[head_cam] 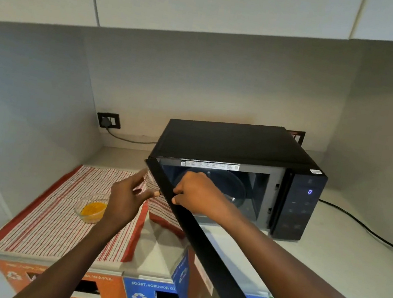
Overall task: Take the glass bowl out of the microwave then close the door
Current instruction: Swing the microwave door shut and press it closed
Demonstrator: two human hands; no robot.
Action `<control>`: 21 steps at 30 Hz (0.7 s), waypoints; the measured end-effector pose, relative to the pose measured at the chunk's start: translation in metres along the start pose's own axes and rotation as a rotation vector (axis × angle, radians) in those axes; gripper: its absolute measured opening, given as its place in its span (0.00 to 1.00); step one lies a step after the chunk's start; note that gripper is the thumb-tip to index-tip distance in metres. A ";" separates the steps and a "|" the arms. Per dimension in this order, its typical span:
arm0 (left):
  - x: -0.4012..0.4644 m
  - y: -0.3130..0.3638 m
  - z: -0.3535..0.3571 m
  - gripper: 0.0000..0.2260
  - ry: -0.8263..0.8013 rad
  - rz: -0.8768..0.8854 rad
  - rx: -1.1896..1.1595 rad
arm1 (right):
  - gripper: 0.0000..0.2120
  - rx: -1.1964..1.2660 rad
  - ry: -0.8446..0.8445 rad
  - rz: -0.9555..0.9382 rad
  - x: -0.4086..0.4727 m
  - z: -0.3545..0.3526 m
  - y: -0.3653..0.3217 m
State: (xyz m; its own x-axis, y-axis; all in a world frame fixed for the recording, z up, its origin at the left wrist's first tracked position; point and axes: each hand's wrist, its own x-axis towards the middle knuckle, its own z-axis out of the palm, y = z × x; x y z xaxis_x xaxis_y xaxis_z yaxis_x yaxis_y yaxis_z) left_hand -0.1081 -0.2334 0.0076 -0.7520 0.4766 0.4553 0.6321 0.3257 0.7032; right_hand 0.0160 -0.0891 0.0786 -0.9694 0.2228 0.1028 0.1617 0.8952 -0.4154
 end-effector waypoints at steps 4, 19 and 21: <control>0.002 0.017 0.005 0.26 0.002 0.142 0.168 | 0.12 -0.031 -0.045 0.010 -0.012 -0.015 0.011; 0.044 0.057 0.041 0.14 -0.314 0.180 0.574 | 0.23 -0.095 -0.020 -0.017 -0.048 -0.054 0.103; 0.048 0.063 0.048 0.14 -0.353 0.205 0.612 | 0.24 -0.079 -0.008 0.022 -0.048 -0.057 0.118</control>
State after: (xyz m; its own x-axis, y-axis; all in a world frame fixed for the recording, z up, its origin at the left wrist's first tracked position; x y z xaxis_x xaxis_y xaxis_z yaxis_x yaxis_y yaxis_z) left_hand -0.0952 -0.1505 0.0472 -0.5677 0.7780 0.2690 0.8225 0.5499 0.1454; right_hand 0.0924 0.0278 0.0761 -0.9670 0.2397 0.0868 0.1965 0.9177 -0.3453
